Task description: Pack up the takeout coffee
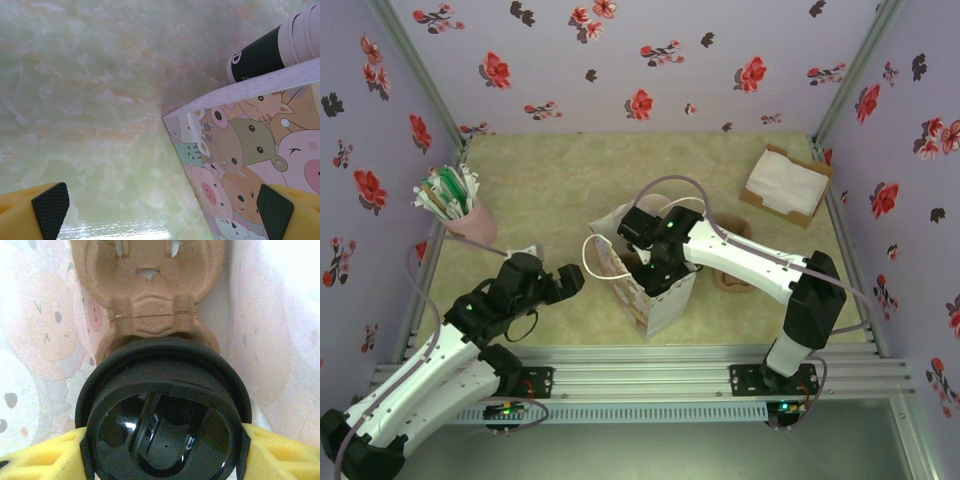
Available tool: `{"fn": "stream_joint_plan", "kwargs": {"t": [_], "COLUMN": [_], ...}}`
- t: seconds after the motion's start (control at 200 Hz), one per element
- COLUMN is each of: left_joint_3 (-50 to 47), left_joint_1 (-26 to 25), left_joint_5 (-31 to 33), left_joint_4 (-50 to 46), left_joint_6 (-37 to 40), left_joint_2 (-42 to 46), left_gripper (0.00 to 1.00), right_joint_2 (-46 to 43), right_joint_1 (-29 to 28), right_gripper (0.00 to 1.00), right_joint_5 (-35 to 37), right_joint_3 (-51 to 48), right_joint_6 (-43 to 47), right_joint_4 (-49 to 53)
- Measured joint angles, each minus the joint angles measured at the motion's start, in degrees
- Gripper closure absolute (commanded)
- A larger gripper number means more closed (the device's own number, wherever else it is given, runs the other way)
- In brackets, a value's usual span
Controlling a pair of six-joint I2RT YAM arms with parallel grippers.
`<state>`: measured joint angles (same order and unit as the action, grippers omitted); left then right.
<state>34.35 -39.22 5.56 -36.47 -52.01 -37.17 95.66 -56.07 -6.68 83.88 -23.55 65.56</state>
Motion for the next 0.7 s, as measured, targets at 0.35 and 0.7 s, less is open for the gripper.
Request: {"fn": "stream_joint_plan", "kwargs": {"t": [0.35, 0.7], "left_joint_3": [0.0, 0.5], "left_joint_1": [0.0, 0.0], "left_joint_5": [0.0, 0.0], "left_joint_4": [0.0, -0.3], "left_joint_6": [0.0, 0.3], "left_joint_2": [0.0, 0.0], "left_gripper": [0.01, 0.01], "right_joint_2": [0.0, -0.4], "right_joint_1": [0.0, 0.3], "right_gripper": [0.35, 0.34], "right_joint_5": [0.0, -0.2], "right_joint_3": [0.0, -0.9], "right_joint_6": [0.0, 0.0], "right_joint_4": [0.0, -0.9]}}
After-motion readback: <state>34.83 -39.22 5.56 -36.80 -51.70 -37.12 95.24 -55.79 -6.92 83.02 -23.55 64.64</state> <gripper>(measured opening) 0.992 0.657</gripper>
